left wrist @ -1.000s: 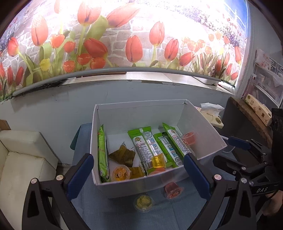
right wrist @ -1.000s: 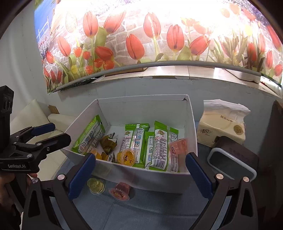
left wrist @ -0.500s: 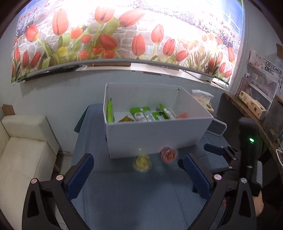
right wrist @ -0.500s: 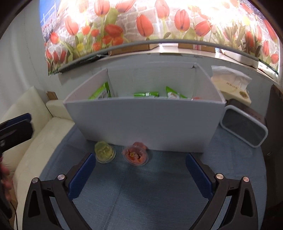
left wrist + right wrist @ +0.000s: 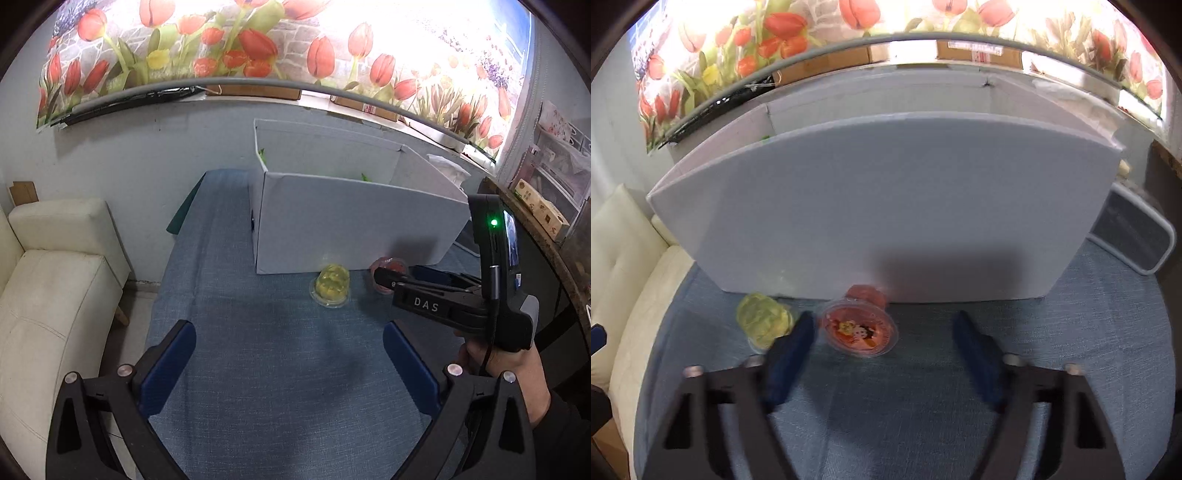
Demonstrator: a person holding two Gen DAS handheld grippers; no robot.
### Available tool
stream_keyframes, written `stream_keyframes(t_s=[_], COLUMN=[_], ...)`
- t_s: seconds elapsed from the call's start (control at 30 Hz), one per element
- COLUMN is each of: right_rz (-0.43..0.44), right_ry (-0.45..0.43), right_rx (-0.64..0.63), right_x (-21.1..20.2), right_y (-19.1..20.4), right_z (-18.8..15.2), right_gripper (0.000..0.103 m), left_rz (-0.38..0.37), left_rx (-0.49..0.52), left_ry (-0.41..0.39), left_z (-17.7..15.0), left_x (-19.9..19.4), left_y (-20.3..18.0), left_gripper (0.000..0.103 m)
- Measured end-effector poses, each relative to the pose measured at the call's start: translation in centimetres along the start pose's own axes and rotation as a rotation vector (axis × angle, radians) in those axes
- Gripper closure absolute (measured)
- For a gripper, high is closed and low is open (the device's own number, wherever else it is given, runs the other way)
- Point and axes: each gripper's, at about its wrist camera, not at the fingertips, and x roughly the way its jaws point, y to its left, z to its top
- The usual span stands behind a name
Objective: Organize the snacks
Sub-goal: 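Grasp the pink jelly cup with the right gripper while the left gripper grasps the pale-green cup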
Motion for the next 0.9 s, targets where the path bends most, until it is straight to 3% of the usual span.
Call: stream_keyframes(t_s=[0.1,0.23,0.3,0.43,0.5,0.57,0.6,0.63,0.9], right_rz=[0.026,0.050,0.053,0.056,0.054,0.065,0.067,0.079,0.051], right_ry=[0.005,-0.017,-0.033,-0.019,-0.013,-0.006,-0.011,-0.020,0.011], right_rx=[-0.025,-0.055,-0.072,-0.106,-0.096,-0.066,-0.056,-0.051,-0.005], right_x=[0.1,-1.1,-2.0,-2.5,-2.3,-1.9,-2.0,-1.9,0.8], right_y=[0.3,0.4,0.2,0.0,0.0,-0.1,-0.4,-0.3,0.3], right_z=[-0.1,-0.6,-0.8,-0.8,-0.8,-0.7,-1.0,-1.0,0.2], right_gripper=[0.064,0.085,0.092,0.092,0.089,0.063,0.038,0.029,0.029], left_rz=[0.000,0.008,0.011,0.018,0.008,0.008,0.009,0.010,0.027], left_rx=[0.000,0.020,0.030,0.016,-0.003,-0.005,-0.003,0.000,0.012], left_ry=[0.006,0.019,0.026,0.043,0.043,0.044,0.047,0.047,0.034], left_z=[0.1,0.3,0.3,0.3,0.1,-0.1,-0.2,-0.3,-0.6], left_x=[0.5,1.8,2.5,3.7,3.8,3.8,3.8,3.7,2.4], left_y=[0.0,-0.6,-0.9,-1.1,-0.9,-0.9,-0.8,-0.8,0.1], left_gripper=[0.000,0.000,0.000,0.000,0.000,0.000,0.000,0.000,0.000])
